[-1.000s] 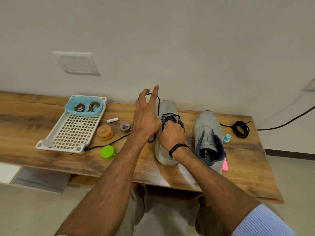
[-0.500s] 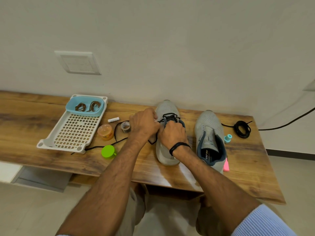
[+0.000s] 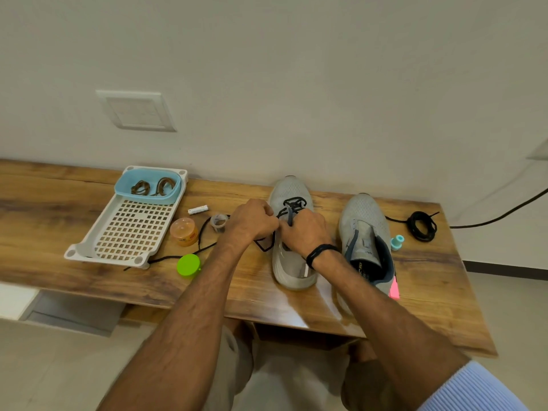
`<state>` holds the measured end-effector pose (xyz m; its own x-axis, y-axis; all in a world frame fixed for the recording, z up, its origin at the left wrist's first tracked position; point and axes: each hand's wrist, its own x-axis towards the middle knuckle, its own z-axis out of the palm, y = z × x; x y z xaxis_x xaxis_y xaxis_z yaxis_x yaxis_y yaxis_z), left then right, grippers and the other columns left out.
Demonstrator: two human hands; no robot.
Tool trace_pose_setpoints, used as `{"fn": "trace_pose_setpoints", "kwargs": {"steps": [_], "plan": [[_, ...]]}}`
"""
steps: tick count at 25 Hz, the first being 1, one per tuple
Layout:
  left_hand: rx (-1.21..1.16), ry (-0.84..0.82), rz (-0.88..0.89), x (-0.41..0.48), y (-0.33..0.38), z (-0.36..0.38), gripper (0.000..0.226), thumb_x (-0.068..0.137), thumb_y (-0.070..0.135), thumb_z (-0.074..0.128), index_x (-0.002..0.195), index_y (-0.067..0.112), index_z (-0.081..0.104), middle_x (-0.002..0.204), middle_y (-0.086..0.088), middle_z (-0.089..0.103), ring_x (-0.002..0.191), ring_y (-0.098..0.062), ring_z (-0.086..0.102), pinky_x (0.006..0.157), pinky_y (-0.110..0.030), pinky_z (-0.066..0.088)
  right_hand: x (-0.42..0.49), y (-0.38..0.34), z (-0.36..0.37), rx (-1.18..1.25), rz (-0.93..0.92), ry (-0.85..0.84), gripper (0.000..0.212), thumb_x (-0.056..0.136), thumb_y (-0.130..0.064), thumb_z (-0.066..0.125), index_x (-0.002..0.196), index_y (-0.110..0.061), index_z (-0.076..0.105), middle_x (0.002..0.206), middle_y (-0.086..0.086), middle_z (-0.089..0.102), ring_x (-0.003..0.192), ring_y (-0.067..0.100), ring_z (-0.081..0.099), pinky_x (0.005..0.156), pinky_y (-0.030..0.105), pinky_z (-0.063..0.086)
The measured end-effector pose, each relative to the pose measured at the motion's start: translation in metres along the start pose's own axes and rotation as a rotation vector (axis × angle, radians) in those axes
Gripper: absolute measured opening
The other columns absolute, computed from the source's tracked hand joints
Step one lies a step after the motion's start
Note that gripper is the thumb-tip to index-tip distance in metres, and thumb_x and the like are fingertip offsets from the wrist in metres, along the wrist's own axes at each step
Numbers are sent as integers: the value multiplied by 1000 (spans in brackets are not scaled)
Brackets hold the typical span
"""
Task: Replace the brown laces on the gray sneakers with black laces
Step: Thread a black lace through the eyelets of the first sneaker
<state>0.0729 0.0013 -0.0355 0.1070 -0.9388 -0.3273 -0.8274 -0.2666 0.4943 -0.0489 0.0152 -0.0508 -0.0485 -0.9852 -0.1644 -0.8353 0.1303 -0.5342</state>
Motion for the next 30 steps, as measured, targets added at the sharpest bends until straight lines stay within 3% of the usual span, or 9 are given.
{"fn": "trace_pose_setpoints", "kwargs": {"steps": [3,6,8,11,13,17,20,24,30], "plan": [[32,5,43,2,5,0,41,89,35,48,128,26,60,131,-4,61,120,-28,55,98,-41,46,-2,1,-20,-11,-19,-63,37,83,-34,60,54,-14,50,54,2,55,58,22,58,44,26,40],[-33,-31,70,-2,17,2,55,78,44,46,130,29,56,132,0,58,121,-26,49,99,-43,40,-3,5,-38,14,50,42,31,76,-30,64,54,-13,48,53,2,53,53,22,54,43,27,38],[-91,-56,79,-5,23,6,59,80,45,53,135,25,50,127,-2,57,116,-26,51,96,-42,45,-5,7,-37,-64,70,114,28,81,-33,65,68,-11,51,63,1,53,62,24,54,47,26,35],[-20,-70,92,-8,26,16,79,74,54,49,143,17,39,136,-12,50,119,-32,51,95,-43,47,-5,8,-25,-105,75,200,38,91,-31,61,113,-5,44,90,11,61,84,31,61,59,33,39],[-33,-39,108,-10,28,20,76,81,54,48,143,14,37,136,-13,46,120,-33,51,90,-37,45,-2,10,-22,-131,60,235,36,95,-25,56,119,-2,42,97,15,65,85,32,62,61,34,39],[27,16,154,-14,31,27,63,88,44,52,137,7,37,128,-17,47,115,-35,53,88,-39,47,8,15,-28,-310,-22,143,14,97,-14,52,94,-4,62,99,15,66,76,25,53,62,32,38],[13,107,108,-12,29,33,60,87,40,53,130,2,38,118,-20,58,106,-38,59,81,-41,51,13,20,-29,-265,-56,152,23,95,-23,58,76,-10,56,93,15,66,81,28,59,62,31,36],[54,154,69,-9,27,39,47,95,22,45,134,1,30,116,-23,62,102,-40,61,74,-40,44,11,25,-33,-97,62,176,41,93,-29,62,62,-9,44,80,14,59,73,28,54,60,31,39],[25,85,9,-4,24,33,43,99,25,47,130,2,30,117,-24,61,105,-39,59,80,-42,47,11,28,-37,-36,128,143,46,92,-30,61,56,-13,37,77,11,53,70,26,48,59,29,34]]}}
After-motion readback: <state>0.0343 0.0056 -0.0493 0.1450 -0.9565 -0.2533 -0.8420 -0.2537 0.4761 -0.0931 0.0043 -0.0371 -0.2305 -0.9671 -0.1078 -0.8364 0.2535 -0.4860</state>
